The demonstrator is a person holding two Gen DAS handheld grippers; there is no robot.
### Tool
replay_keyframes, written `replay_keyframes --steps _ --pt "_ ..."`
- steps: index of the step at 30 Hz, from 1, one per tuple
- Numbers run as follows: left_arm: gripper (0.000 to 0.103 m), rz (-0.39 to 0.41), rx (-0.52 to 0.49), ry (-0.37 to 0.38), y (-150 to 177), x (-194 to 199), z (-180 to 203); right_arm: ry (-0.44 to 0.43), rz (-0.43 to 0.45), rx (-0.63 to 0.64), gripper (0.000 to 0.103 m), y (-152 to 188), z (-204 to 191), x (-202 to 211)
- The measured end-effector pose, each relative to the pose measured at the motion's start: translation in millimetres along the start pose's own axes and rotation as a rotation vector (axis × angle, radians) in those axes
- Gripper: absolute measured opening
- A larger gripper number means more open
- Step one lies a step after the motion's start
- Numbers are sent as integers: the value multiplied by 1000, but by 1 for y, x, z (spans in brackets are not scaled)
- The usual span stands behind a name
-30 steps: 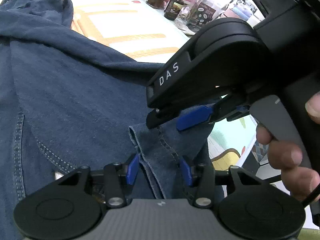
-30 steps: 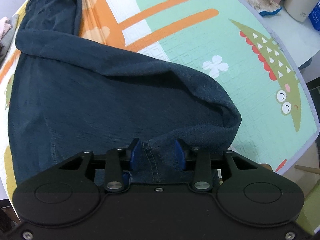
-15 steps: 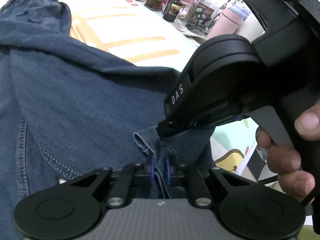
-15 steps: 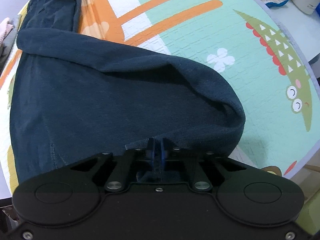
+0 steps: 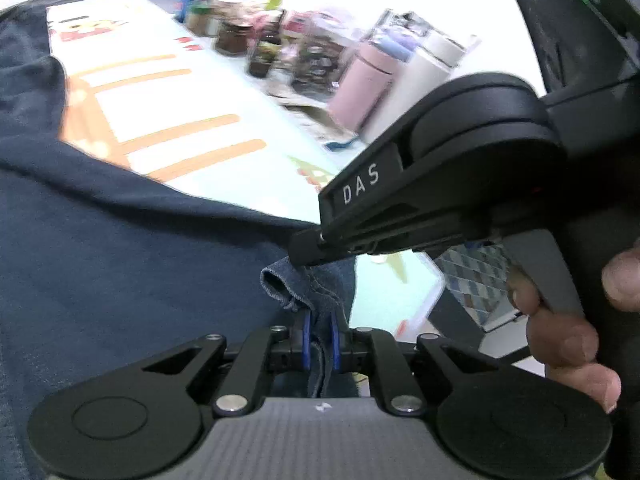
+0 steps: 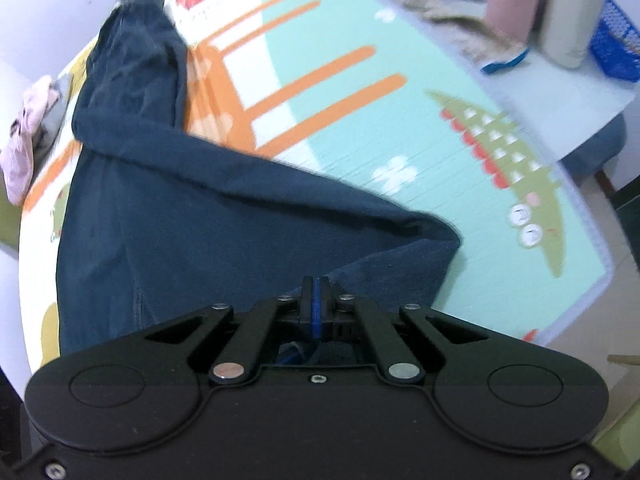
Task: Fold clothes
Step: 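Lift the fold edge with both grippers and carry it over the jeans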
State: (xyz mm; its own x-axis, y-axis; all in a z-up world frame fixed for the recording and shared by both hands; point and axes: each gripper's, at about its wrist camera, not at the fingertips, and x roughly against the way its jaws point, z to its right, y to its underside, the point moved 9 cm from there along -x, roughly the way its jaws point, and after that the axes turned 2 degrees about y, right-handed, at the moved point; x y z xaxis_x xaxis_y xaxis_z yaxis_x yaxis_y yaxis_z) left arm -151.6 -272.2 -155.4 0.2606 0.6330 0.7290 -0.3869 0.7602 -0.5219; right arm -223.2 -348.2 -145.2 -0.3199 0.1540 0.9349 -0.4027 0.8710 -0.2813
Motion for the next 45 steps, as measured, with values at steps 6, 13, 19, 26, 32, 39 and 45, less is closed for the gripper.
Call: replay_keyframes --steps 6,13,19,26,32,39,45 --pt "11 -30 -32 30 -6 -30 42 48 62 -34 2 -3 42 29" --pt "14 -82 -55 106 -6 -73 91 95 100 -105 5 -1 99 50" --pt "19 -103 -96 115 -3 -89 115 120 114 -142 6 0 134 59" --pt "34 -99 -59 68 -3 -80 103 106 109 -131 10 1 138 56" --pt "44 -56 3 -14 -12 -66 74 75 99 -72 13 -4 113 48" --pt "51 15 98 -137 -30 -38 29 18 90 37 18 -19 67 37" --pt "54 71 219 -233 -36 -10 -14 -26 76 156 19 -26 18 29"
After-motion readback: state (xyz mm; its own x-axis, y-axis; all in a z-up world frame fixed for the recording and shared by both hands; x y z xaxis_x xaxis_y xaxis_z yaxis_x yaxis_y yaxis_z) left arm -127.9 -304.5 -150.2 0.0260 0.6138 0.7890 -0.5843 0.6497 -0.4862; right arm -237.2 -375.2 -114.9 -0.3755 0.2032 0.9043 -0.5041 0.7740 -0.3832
